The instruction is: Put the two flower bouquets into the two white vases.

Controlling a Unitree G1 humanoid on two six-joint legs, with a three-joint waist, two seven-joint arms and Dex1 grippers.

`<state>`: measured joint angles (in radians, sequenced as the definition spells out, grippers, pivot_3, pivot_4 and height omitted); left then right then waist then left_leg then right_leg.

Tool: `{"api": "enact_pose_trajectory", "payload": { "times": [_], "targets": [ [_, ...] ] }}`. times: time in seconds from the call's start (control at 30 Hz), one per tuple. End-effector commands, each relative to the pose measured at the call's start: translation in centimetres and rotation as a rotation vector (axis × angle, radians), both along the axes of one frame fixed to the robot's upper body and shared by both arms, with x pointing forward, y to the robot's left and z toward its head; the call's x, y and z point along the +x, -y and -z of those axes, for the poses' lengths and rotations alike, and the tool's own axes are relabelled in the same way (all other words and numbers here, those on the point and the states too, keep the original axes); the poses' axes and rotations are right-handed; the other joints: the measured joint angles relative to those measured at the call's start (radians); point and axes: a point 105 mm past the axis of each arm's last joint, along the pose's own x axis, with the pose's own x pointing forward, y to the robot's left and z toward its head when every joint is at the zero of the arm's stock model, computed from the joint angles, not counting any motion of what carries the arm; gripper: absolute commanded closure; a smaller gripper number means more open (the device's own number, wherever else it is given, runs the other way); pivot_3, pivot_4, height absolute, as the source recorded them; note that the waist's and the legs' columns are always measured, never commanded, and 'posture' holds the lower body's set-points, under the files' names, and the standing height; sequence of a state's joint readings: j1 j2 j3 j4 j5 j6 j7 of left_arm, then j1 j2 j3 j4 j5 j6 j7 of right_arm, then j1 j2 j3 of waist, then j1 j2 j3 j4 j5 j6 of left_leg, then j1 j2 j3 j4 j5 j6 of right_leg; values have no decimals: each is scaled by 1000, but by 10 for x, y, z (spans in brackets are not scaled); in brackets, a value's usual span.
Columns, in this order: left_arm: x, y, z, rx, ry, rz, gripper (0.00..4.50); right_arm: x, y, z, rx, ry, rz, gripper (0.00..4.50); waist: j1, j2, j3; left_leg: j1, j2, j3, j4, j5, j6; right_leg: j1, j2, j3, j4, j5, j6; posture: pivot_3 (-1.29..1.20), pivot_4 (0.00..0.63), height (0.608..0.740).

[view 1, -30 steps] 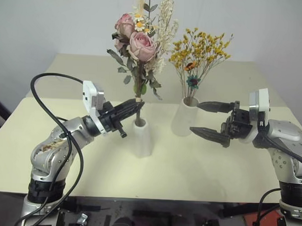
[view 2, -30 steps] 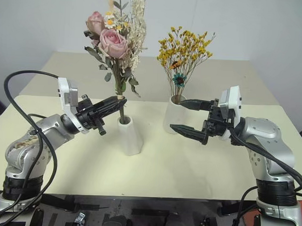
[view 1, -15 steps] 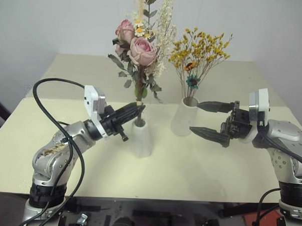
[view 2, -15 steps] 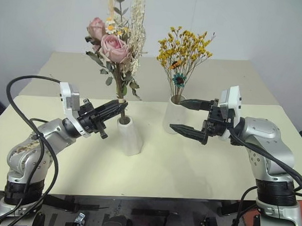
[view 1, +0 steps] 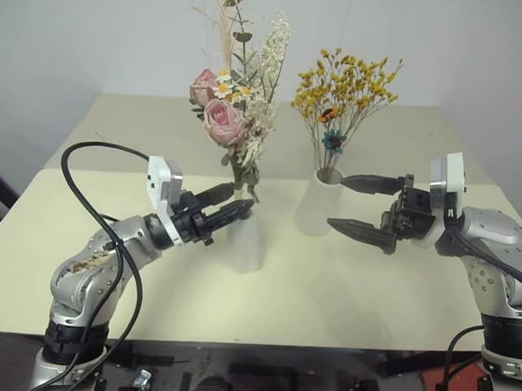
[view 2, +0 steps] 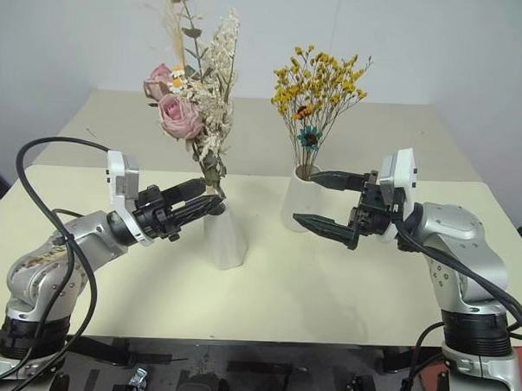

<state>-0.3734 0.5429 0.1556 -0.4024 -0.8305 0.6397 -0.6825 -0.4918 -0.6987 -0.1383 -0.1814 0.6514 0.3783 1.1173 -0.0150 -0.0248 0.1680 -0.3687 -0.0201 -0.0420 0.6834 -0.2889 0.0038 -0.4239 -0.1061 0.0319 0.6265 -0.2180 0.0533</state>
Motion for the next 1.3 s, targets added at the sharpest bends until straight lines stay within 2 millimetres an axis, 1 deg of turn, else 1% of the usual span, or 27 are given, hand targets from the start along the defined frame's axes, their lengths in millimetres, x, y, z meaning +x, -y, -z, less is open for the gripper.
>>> {"api": "enact_pose_trajectory", "payload": {
  "times": [0.03, 0.1, 0.13, 0.27, 0.43, 0.53, 0.77, 0.9, 1.0, 1.13, 1.3],
  "targets": [
    [-9, -7, -14, 3, 64, -8, 633, -5, 2, -10, 24, 40, -3, 0, 0, 0, 0, 0, 0, 0, 0, 0, 0, 0, 0, 0, 0, 0, 0, 0, 150, 740],
    [-12, -12, -15, 10, 69, -19, 40, -5, 2, -10, 24, 40, -2, 0, -1, 0, 0, 0, 0, 0, 0, 0, 0, 0, 0, 0, 0, 0, 0, 0, 150, 740],
    [-14, -15, -16, 14, 71, -25, 16, -4, 3, -10, 25, 40, -1, 0, -1, 0, 0, 0, 0, 0, 0, 0, 0, 0, 0, 0, 0, 0, 0, 0, 150, 740],
    [-23, -20, -15, 26, 65, -26, 16, -4, 2, -10, 26, 39, -2, 0, 1, 0, 0, 0, 0, 0, 0, 0, 0, 0, 0, 0, 0, 0, 0, 0, 150, 740],
    [-27, -26, -11, 45, 46, -46, 16, -2, 2, -10, 27, 36, -6, 0, 1, 0, 0, 0, 0, 0, 0, 0, 0, 0, 0, 0, 0, 0, 0, 0, 150, 740],
    [-29, -34, -9, 68, 36, -71, 16, -3, 2, -10, 26, 33, -6, 0, -2, 0, 0, 0, 0, 0, 0, 0, 0, 0, 0, 0, 0, 0, 0, 0, 150, 740],
    [-36, -68, -1, 205, 40, -158, 16, -2, 8, -6, 12, 16, 12, 0, -1, 0, 0, 0, 1, 0, 0, 0, 0, 0, 0, 0, 0, 0, 0, 0, 150, 740],
    [-42, -88, -2, 272, 48, -176, 16, -1, 13, -4, 2, 3, 30, 0, 0, 0, 0, 0, 1, 1, 0, 0, 0, 0, 1, 0, 0, 0, 0, 0, 150, 740],
    [-47, -99, -1, 316, 46, -164, 16, 1, 19, -2, -6, -6, 54, 0, 0, 0, 0, 0, 1, 1, 0, 0, 0, 0, 1, 0, 0, 0, 0, 0, 150, 740],
    [-56, -105, -3, 334, 41, -142, 16, 3, 27, 2, -12, -25, 92, 0, 0, 0, 0, 0, 1, 2, -1, 0, 1, 0, 1, 0, -1, 0, 0, 0, 150, 740],
    [-63, -106, -1, 358, 21, -111, 16, 3, 38, 6, -22, -47, 133, 0, -1, 0, 0, 1, 2, 2, -1, -1, 1, 0, 1, 0, -1, 0, 0, 0, 150, 740]
  ]
}}
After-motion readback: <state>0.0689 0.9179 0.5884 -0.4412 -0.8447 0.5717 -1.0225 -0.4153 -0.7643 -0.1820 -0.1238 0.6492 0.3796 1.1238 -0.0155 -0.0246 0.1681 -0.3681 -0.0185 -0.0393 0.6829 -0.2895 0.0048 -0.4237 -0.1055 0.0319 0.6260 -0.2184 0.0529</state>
